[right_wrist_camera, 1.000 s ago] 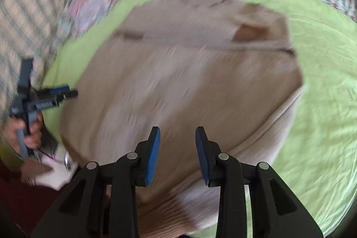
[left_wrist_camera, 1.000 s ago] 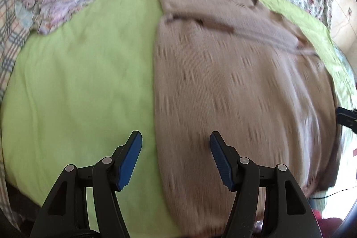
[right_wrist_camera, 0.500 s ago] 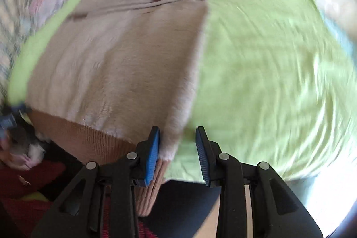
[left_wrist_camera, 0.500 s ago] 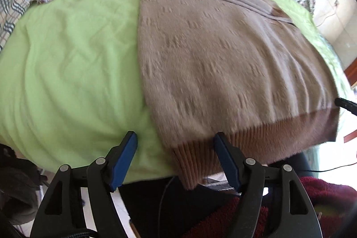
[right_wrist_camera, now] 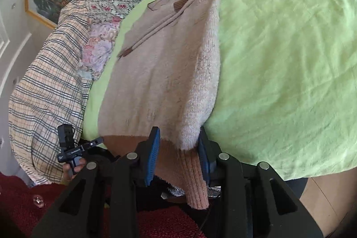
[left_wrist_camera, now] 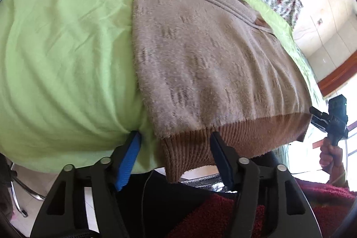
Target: Fold small clothes
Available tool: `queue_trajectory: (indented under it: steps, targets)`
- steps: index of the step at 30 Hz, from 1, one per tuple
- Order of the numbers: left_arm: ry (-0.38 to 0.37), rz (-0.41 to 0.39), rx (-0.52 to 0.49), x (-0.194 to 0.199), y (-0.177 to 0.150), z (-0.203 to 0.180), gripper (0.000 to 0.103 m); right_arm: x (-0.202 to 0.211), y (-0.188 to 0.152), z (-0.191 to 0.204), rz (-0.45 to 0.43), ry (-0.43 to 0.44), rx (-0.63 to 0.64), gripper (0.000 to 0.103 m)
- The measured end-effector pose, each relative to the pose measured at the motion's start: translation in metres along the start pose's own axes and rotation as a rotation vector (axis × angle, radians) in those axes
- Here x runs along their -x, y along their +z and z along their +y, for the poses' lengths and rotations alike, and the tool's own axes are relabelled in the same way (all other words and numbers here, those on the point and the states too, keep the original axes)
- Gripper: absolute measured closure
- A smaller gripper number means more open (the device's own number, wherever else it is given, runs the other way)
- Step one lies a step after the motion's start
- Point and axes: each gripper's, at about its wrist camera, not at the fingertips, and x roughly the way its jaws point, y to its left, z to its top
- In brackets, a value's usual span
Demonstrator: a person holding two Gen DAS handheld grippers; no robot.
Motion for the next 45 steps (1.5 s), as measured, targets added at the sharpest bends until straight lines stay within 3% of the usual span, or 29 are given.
queue_trajectory:
  steps: [2,3,7,10,13,17,18,19,20,25,33,37,41,45]
  targets:
    - [-0.034,0.005,-0.011,0.002,0.000,0.000,0.060,-0.003,0.002,-0.001,0.006,0.013,0.017,0.069]
    - [-0.068,0.011,-0.016,0.001,0.001,-0.003,0.062,-0.002,0.002,-0.001,0.007,0.020,0.028,0.069]
    - [-0.067,-0.001,-0.065,-0.003,0.003,-0.018,0.065,-0.009,0.010,-0.005,0.013,0.060,0.032,0.069]
    - [-0.112,-0.028,-0.077,0.001,0.006,-0.021,0.069,-0.009,0.010,-0.006,0.015,0.088,0.052,0.069]
    - [-0.107,0.016,-0.061,-0.009,0.006,-0.014,0.071,-0.010,0.006,-0.011,0.021,0.094,0.059,0.069]
    - [-0.152,0.011,-0.063,-0.007,0.007,-0.008,0.073,-0.013,0.001,-0.009,0.032,0.096,0.078,0.069]
    - [-0.154,0.004,-0.071,-0.007,0.007,-0.008,0.080,-0.014,0.000,-0.008,0.031,0.091,0.087,0.073]
    - [-0.149,-0.003,-0.078,-0.006,0.007,-0.008,0.093,-0.015,-0.001,-0.007,0.033,0.089,0.090,0.083]
    - [-0.148,-0.009,-0.083,-0.004,0.007,-0.008,0.094,-0.014,-0.001,-0.009,0.032,0.107,0.075,0.094]
    - [-0.155,-0.102,-0.141,0.024,0.005,-0.018,0.096,-0.002,-0.002,-0.019,-0.012,0.168,0.028,0.094]
    - [-0.190,-0.113,-0.033,0.023,0.000,-0.012,0.096,-0.009,-0.004,-0.024,0.011,0.195,-0.014,0.094]
    - [-0.200,-0.146,-0.010,0.037,0.007,-0.016,0.096,0.012,0.007,-0.007,-0.073,0.305,-0.013,0.094]
    - [-0.234,-0.259,-0.021,0.069,0.038,-0.027,0.096,0.033,0.041,0.019,-0.171,0.397,0.021,0.094]
    - [-0.253,-0.381,-0.042,0.091,0.089,-0.034,0.096,0.035,0.087,0.035,-0.245,0.433,0.044,0.094]
